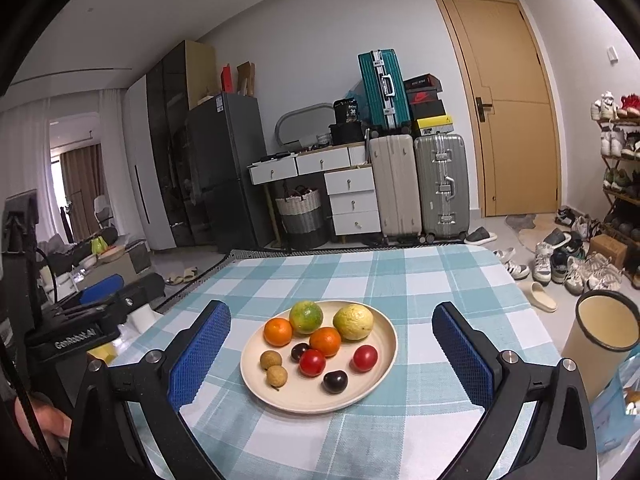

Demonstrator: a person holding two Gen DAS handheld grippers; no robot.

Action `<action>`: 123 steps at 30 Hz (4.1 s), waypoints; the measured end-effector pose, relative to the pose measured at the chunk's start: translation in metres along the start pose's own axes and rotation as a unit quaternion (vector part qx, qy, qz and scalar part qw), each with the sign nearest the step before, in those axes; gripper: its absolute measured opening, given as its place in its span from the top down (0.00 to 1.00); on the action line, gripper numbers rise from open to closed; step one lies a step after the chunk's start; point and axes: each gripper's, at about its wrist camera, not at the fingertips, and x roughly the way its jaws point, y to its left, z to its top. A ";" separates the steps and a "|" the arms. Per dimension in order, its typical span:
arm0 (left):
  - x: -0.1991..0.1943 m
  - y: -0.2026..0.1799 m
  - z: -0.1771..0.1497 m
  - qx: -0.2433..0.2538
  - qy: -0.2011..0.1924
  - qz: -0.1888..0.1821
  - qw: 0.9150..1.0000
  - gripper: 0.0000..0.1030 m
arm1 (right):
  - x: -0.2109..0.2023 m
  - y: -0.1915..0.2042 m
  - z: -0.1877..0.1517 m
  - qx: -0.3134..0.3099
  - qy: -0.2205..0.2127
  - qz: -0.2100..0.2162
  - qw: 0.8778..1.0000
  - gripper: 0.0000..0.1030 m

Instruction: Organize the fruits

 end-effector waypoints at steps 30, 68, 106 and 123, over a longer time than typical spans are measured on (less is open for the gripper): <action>0.027 0.002 -0.060 0.049 0.014 0.028 0.998 0.01 | -0.002 0.012 -0.045 -0.079 -0.026 -0.044 0.996 0.00; 0.027 0.005 -0.068 0.044 -0.011 0.013 0.999 0.01 | 0.006 0.010 -0.050 -0.076 -0.005 -0.040 0.996 0.00; 0.026 0.005 -0.068 0.044 -0.011 0.012 0.999 0.01 | 0.006 0.010 -0.050 -0.076 -0.006 -0.040 0.996 0.00; 0.026 0.005 -0.068 0.044 -0.011 0.012 0.999 0.01 | 0.006 0.010 -0.050 -0.076 -0.006 -0.040 0.996 0.00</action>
